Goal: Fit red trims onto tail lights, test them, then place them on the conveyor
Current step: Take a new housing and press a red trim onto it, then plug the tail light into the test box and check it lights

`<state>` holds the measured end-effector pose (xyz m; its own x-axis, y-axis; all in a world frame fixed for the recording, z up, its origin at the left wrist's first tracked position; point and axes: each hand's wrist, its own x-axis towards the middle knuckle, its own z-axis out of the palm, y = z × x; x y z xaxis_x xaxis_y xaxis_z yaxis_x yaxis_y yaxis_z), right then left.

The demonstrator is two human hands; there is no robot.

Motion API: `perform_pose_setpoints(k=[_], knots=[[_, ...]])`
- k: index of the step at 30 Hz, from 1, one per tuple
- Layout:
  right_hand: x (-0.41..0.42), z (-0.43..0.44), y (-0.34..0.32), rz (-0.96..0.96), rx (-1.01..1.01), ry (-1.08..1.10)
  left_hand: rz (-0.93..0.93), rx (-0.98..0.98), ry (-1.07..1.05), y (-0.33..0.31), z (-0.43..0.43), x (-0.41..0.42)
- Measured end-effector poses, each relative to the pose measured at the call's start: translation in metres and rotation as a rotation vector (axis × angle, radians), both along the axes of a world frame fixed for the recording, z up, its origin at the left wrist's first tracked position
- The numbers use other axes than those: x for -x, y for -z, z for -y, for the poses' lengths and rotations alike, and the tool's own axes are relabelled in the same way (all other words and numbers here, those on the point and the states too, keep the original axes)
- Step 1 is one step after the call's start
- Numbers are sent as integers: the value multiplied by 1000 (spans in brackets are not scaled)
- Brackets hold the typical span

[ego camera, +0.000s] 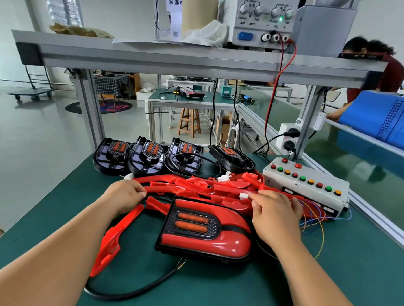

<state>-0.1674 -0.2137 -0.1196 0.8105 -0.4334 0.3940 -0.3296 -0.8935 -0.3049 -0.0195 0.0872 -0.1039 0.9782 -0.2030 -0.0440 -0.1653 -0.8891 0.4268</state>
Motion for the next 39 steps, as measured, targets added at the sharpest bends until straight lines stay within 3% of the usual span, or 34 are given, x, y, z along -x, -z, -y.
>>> perform_pose_setpoints(k=[7, 12, 21, 23, 26, 28, 33, 39], knots=[[-2, -3, -1, -28, 9, 75, -123, 75, 136, -10, -2, 1], [2, -1, -7, 59, -19, 65, 95, 137, 159, -36, -6, 0], [6, -2, -6, 109, -79, 61, 365, 447, 30, -62, -20, -15], [6, -3, -6, 129, -89, 69, 306, 406, 33, -61, -22, -18], [6, -4, -6, 143, -99, 60, 165, 66, 95, -57, -16, -21], [6, -3, -7, 159, -109, 58, 183, -73, 181, -55, -1, -15], [9, -2, -13, 175, -124, 78, 174, 11, 529, -42, 45, 0], [5, -10, -27, 236, -99, 45, 146, 108, 613, -34, 72, -1]])
